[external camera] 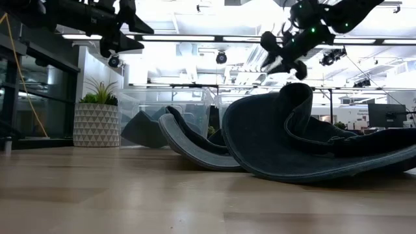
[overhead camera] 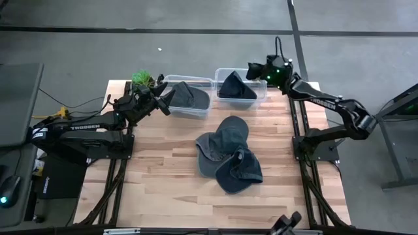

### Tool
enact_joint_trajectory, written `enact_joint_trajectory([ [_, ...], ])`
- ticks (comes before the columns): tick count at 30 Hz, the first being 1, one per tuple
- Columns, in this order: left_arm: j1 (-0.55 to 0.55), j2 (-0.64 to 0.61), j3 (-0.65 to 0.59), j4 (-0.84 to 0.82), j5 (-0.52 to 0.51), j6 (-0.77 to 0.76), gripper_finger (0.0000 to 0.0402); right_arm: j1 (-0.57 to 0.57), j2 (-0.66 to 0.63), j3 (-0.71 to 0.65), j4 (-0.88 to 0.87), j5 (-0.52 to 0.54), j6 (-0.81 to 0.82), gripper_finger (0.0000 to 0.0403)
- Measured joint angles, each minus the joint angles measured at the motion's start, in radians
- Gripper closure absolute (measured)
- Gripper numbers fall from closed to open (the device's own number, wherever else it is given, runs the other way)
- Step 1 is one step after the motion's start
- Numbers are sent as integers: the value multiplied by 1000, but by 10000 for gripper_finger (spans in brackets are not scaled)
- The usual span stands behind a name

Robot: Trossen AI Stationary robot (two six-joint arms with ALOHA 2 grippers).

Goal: Pick & Place hat
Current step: Put the bottom blue cap into the right transparent bin

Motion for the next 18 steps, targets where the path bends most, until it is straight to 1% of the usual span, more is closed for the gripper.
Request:
enact_joint_trajectory([
  [4,0,0,0,0,23,-10,154,2,0,93,-90,-96,-114,263],
  [10,0,0,0,-15,41,-31,154,50,0,262,-326,-191,-315,263],
  [14,0,0,0,-35,43,-42,154,103,0,367,-507,-213,-429,263],
  [18,0,0,0,-37,56,-58,154,167,0,441,-636,-212,-534,263],
])
